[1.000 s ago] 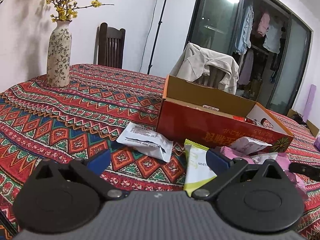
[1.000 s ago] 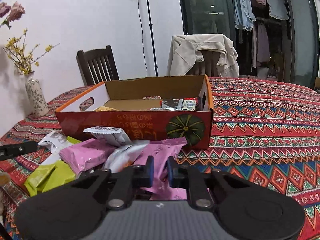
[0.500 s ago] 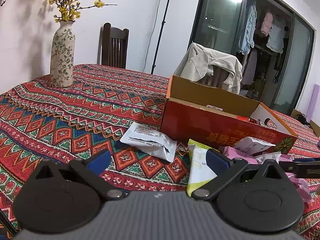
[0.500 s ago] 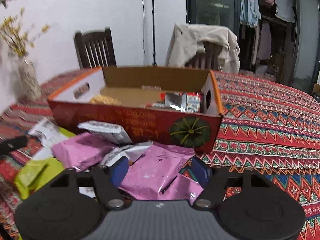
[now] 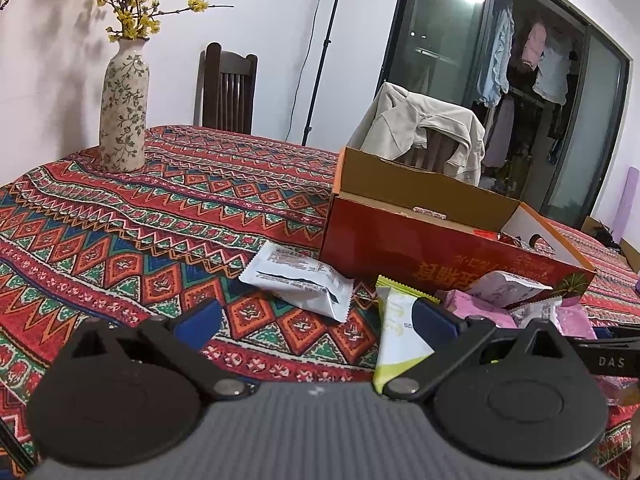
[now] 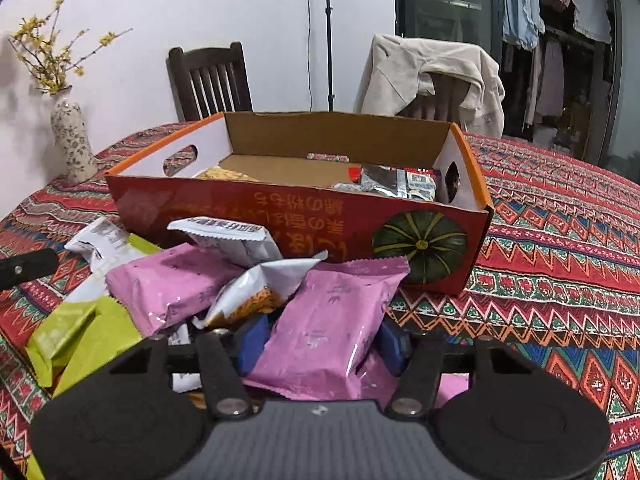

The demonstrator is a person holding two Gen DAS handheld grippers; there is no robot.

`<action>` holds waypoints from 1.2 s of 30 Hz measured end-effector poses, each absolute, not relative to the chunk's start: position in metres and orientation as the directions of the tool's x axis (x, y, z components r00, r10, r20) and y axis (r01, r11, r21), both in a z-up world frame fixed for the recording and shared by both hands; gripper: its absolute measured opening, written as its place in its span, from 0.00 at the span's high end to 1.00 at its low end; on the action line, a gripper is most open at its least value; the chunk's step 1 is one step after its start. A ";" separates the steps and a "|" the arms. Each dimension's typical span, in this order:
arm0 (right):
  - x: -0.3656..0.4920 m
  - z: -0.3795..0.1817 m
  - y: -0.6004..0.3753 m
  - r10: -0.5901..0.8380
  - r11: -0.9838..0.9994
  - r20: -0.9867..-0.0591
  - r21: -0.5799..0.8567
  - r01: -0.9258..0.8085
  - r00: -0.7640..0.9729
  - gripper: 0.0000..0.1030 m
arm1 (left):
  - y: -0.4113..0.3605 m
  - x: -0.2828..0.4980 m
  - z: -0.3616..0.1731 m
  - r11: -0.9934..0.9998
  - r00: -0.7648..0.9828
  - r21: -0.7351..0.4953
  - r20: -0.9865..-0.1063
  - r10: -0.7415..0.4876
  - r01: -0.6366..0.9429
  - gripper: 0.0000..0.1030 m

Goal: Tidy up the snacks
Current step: 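Lift the pink packet out of the pile with the right gripper, then grasp a white printed sachet with the left gripper while the right holds the pink packet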

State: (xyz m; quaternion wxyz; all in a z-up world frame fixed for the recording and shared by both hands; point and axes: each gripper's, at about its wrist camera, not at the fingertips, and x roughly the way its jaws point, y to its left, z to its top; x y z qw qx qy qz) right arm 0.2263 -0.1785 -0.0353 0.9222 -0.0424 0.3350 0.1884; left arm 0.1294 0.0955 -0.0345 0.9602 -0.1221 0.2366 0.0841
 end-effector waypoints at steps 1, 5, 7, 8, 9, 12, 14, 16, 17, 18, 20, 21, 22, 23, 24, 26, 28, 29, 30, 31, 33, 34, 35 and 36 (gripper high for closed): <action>0.225 -0.036 -0.179 0.319 0.926 -0.628 0.045 -0.376 0.710 0.45 | 0.096 0.129 -0.035 0.956 0.874 -0.195 -0.475 0.105 -0.221 0.00; 0.219 -0.033 -0.186 0.332 0.926 -0.608 0.063 -0.373 0.721 0.54 | 0.096 0.129 -0.035 0.955 0.872 -0.190 -0.475 0.114 -0.229 0.00; 0.218 -0.031 -0.190 0.336 0.927 -0.601 0.076 -0.367 0.725 0.55 | 0.096 0.129 -0.034 0.954 0.873 -0.188 -0.473 0.122 -0.235 0.00; 0.218 -0.031 -0.192 0.339 0.927 -0.598 0.082 -0.365 0.726 0.55 | 0.096 0.128 -0.034 0.953 0.872 -0.187 -0.472 0.126 -0.239 0.00; 0.216 -0.031 -0.194 0.341 0.928 -0.593 0.087 -0.363 0.729 0.55 | 0.096 0.128 -0.034 0.952 0.873 -0.187 -0.471 0.129 -0.241 0.00; 0.210 -0.026 -0.202 0.352 0.929 -0.553 0.106 -0.355 0.755 0.55 | 0.096 0.127 -0.032 0.949 0.870 -0.178 -0.470 0.150 -0.259 0.00; 0.206 -0.023 -0.208 0.352 0.932 -0.520 0.118 -0.343 0.779 0.55 | 0.097 0.127 -0.029 0.948 0.867 -0.172 -0.472 0.159 -0.267 0.00; 0.205 -0.021 -0.213 0.362 0.930 -0.503 0.140 -0.339 0.785 0.55 | 0.098 0.127 -0.025 0.949 0.864 -0.166 -0.476 0.163 -0.270 0.00; 0.206 -0.021 -0.214 0.366 0.929 -0.499 0.148 -0.338 0.785 0.55 | 0.099 0.127 -0.022 0.951 0.865 -0.155 -0.473 0.167 -0.269 0.00; 0.206 -0.021 -0.215 0.364 0.930 -0.497 0.149 -0.336 0.787 0.55 | 0.099 0.128 -0.018 0.952 0.866 -0.138 -0.466 0.181 -0.273 0.00; 0.206 -0.020 -0.216 0.367 0.929 -0.492 0.153 -0.337 0.789 0.55 | 0.101 0.128 -0.009 0.954 0.870 -0.109 -0.448 0.205 -0.281 0.00; 0.205 -0.020 -0.217 0.369 0.928 -0.488 0.155 -0.337 0.791 0.55 | 0.102 0.130 -0.005 0.955 0.871 -0.097 -0.443 0.210 -0.280 0.00; 0.205 -0.019 -0.217 0.370 0.928 -0.483 0.158 -0.337 0.793 0.55 | 0.102 0.132 -0.001 0.957 0.871 -0.078 -0.441 0.217 -0.278 0.00; 0.204 -0.019 -0.218 0.371 0.928 -0.479 0.161 -0.336 0.795 0.55 | 0.103 0.137 0.003 0.960 0.867 -0.051 -0.444 0.227 -0.277 0.00; 0.203 -0.019 -0.219 0.371 0.928 -0.475 0.163 -0.334 0.798 0.55 | 0.104 0.142 0.005 0.961 0.863 -0.032 -0.447 0.233 -0.276 0.00; 0.203 -0.018 -0.221 0.369 0.929 -0.467 0.169 -0.329 0.803 0.55 | 0.106 0.156 0.007 0.962 0.848 0.002 -0.473 0.241 -0.272 0.00; 0.202 -0.017 -0.222 0.366 0.931 -0.463 0.172 -0.323 0.807 0.55 | 0.108 0.172 0.003 0.968 0.830 0.022 -0.509 0.228 -0.252 0.00; 0.202 -0.017 -0.223 0.363 0.932 -0.462 0.172 -0.320 0.809 0.55 | 0.108 0.181 -0.001 0.970 0.815 0.037 -0.535 0.222 -0.239 0.00; 0.202 -0.017 -0.223 0.361 0.933 -0.461 0.172 -0.317 0.811 0.55 | 0.108 0.190 -0.005 0.972 0.802 0.049 -0.557 0.216 -0.228 0.00; 0.202 -0.017 -0.224 0.359 0.933 -0.460 0.172 -0.315 0.812 0.55 | 0.108 0.197 -0.010 0.974 0.790 0.058 -0.576 0.211 -0.218 0.00; 0.202 -0.017 -0.224 0.357 0.934 -0.459 0.173 -0.312 0.813 0.55 | 0.106 0.211 -0.020 0.977 0.763 0.080 -0.613 0.205 -0.198 0.00; 0.202 -0.017 -0.224 0.357 0.934 -0.460 0.173 -0.312 0.813 0.55 | 0.106 0.216 -0.025 0.978 0.754 0.088 -0.625 0.204 -0.191 0.00; 0.202 -0.018 -0.224 0.357 0.934 -0.460 0.173 -0.312 0.813 0.55 | 0.106 0.222 -0.029 0.979 0.746 0.095 -0.636 0.198 -0.179 0.00; 0.203 -0.018 -0.224 0.357 0.934 -0.461 0.174 -0.312 0.812 0.55 | 0.107 0.226 -0.032 0.981 0.741 0.095 -0.643 0.190 -0.169 0.00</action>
